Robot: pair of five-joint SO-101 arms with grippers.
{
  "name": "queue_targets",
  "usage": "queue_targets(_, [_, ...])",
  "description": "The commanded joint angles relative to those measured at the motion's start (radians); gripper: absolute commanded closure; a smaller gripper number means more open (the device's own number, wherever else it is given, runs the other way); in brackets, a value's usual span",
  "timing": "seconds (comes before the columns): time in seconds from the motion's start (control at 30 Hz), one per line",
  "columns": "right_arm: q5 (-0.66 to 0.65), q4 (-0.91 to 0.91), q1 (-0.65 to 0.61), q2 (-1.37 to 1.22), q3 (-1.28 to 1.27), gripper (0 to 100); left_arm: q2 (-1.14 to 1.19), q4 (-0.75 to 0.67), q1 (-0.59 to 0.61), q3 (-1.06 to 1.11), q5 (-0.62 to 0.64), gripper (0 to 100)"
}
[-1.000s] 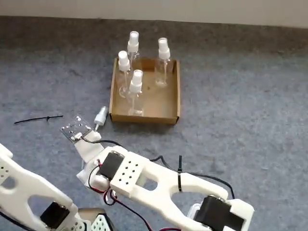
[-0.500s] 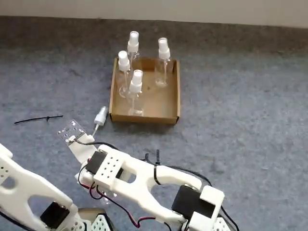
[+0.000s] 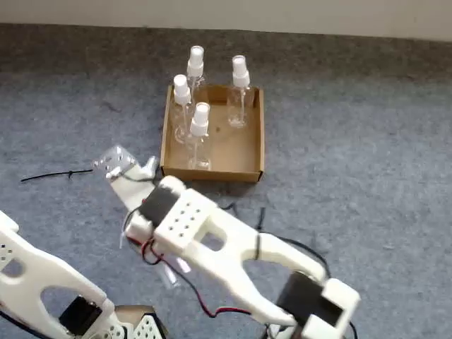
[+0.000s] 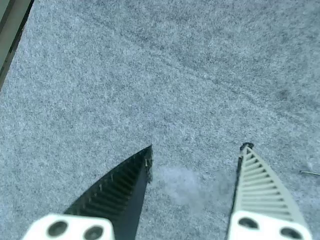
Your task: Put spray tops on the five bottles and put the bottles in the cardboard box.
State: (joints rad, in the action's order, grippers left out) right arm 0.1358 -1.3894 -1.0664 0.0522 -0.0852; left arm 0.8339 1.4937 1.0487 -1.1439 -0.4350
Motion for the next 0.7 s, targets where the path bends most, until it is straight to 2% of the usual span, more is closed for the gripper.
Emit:
queue_targets(0.0, [-0.123, -0.162, 0.145, 0.202, 0.110, 99.4, -0.022, -0.009, -0.005, -0.044, -0.005, 75])
queue_targets(0.07, [-0.218, -0.214, 0.278, 0.280, 0.113, 99.4, -0.022, 0.005, -0.015, -0.045, -0.005, 75])
queue_targets(0.2, [-0.345, -0.243, 0.636, 0.372, 0.110, 99.4, -0.027, 0.063, -0.045, -0.048, -0.005, 75])
queue_targets(0.33, [-0.480, -0.193, 0.918, 0.305, 0.088, 99.4, -0.025, 0.195, -0.111, -0.136, -0.005, 75])
queue_targets(0.43, [-0.517, -0.050, 1.038, 0.196, 0.021, 99.4, -0.027, 0.299, -0.193, -0.173, 0.006, 75])
queue_targets(0.53, [-0.522, 0.125, 1.113, 0.096, -0.067, 99.4, -0.027, 0.299, -0.255, -0.140, 0.038, 75])
queue_targets(0.67, [-0.523, 0.329, 1.144, -0.025, -0.154, 99.4, -0.070, 0.301, -0.331, 0.015, 0.038, 75])
